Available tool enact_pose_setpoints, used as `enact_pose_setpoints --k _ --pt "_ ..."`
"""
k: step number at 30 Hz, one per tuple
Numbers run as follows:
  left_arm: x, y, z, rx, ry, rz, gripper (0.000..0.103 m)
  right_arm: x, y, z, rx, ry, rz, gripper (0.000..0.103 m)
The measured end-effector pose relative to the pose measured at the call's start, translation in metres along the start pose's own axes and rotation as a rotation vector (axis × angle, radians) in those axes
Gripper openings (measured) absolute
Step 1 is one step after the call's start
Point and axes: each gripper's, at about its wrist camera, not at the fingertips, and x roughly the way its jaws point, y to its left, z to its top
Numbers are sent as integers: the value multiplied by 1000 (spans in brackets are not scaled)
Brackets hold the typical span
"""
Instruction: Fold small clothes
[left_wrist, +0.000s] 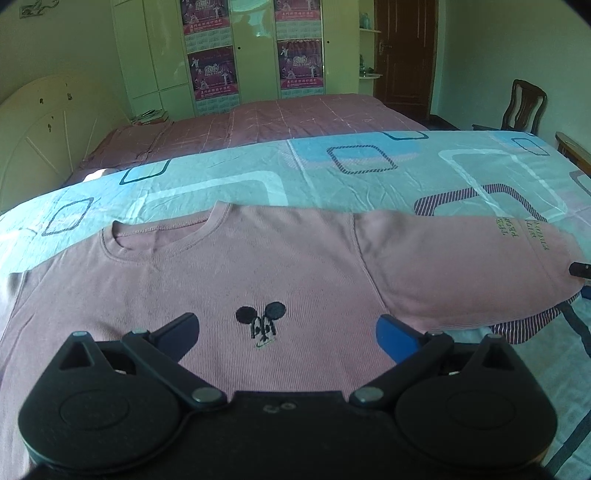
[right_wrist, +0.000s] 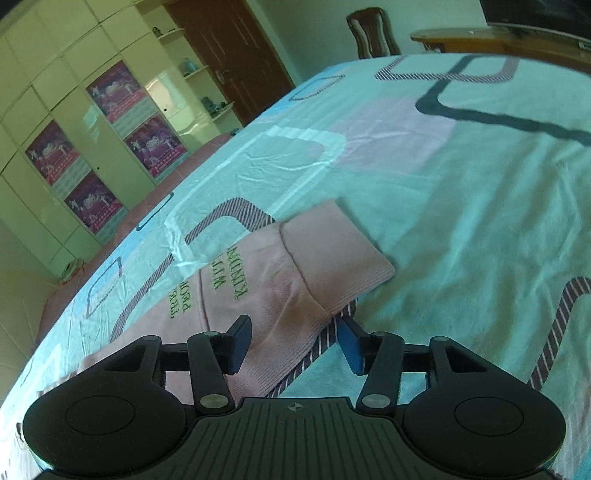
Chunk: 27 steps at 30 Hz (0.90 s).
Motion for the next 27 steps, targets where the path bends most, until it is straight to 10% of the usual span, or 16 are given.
enact_pose_setpoints --k 4,8,13,27 --pt "1 8 0 -15 10 12 102 -3 -8 5 31 -26 28 51" --pt "-3 37 -4 -71 19 15 101 -2 -10 10 -25 -54 -52 12" --pt "-5 83 -17 -115 64 36 97 -12 13 12 -107 -63 -98 9" --pt "-4 237 -59 -226 56 17 90 -54 257 -119 -526 -54 202 9"
